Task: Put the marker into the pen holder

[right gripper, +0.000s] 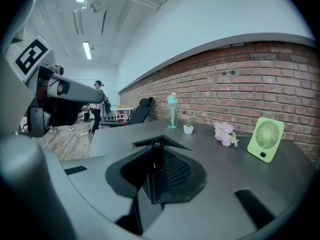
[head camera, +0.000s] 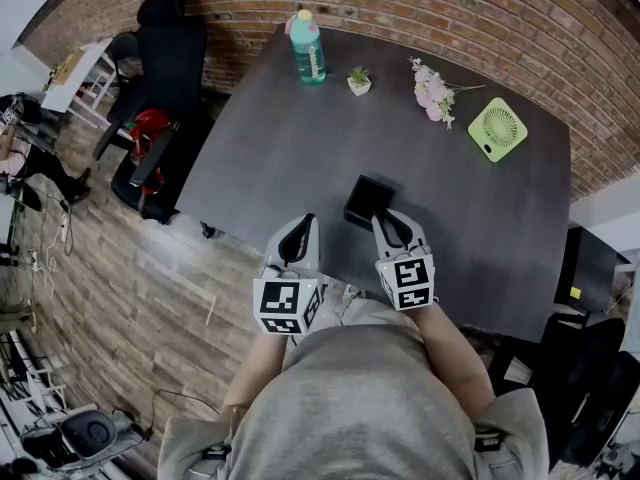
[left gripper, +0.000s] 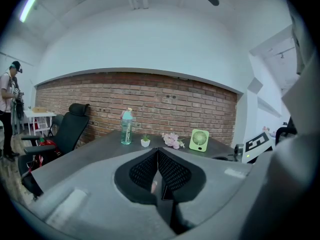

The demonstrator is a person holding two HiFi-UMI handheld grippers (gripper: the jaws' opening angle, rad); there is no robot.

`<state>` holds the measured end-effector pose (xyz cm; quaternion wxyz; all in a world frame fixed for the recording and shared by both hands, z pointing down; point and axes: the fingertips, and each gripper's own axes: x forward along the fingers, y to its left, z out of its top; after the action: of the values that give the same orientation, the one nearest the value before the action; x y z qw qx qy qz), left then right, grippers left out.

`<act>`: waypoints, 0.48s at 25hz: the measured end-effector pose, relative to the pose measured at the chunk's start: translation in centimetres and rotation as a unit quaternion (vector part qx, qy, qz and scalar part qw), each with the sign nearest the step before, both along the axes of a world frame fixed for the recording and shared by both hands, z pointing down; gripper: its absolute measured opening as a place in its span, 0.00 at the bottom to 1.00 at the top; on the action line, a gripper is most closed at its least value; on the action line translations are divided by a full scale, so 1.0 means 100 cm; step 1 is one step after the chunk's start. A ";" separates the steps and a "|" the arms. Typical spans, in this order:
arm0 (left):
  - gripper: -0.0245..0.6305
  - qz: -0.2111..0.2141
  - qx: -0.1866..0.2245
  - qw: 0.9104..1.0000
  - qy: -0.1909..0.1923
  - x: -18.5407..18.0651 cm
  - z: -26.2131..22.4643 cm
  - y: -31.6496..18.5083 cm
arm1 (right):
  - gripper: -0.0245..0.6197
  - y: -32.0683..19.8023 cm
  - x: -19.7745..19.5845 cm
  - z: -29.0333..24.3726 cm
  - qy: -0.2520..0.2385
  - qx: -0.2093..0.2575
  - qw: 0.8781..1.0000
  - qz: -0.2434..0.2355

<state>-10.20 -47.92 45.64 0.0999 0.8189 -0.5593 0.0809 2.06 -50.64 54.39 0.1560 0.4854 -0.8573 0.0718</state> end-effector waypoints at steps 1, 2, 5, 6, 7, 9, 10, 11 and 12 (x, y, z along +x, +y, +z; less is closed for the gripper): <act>0.07 0.002 0.000 1.000 0.000 0.001 0.000 0.001 | 0.14 0.002 0.000 0.000 0.001 0.000 1.000 0.001; 0.07 0.003 0.001 1.000 -0.001 0.002 0.000 0.003 | 0.14 0.003 0.000 0.000 0.002 0.000 1.000 0.002; 0.07 0.006 0.002 1.000 -0.001 0.002 -0.001 0.008 | 0.14 0.008 -0.001 0.000 0.006 -0.001 1.000 0.002; 0.07 0.007 0.002 1.000 -0.001 0.001 -0.002 0.010 | 0.14 0.010 -0.002 0.000 0.008 -0.003 1.000 0.002; 0.07 0.007 0.003 1.000 0.000 0.001 -0.002 0.011 | 0.14 0.012 -0.002 0.000 0.009 -0.004 1.000 0.002; 0.07 0.006 0.003 1.000 0.001 -0.001 -0.003 0.015 | 0.14 0.015 -0.002 0.001 0.010 -0.004 1.000 0.004; 0.07 0.005 0.003 1.000 0.002 -0.002 -0.003 0.017 | 0.14 0.015 -0.002 0.001 0.010 -0.003 1.000 0.006; 0.07 0.005 0.004 1.000 0.003 -0.003 -0.003 0.019 | 0.14 0.015 -0.002 0.001 0.010 -0.002 1.000 0.009; 0.07 0.005 0.005 1.000 0.003 -0.003 -0.004 0.021 | 0.14 0.015 -0.002 0.002 0.010 -0.001 1.000 0.010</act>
<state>-10.54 -45.87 45.25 0.0975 0.8223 -0.5554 0.0764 1.89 -49.13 54.55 0.1641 0.4946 -0.8506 0.0700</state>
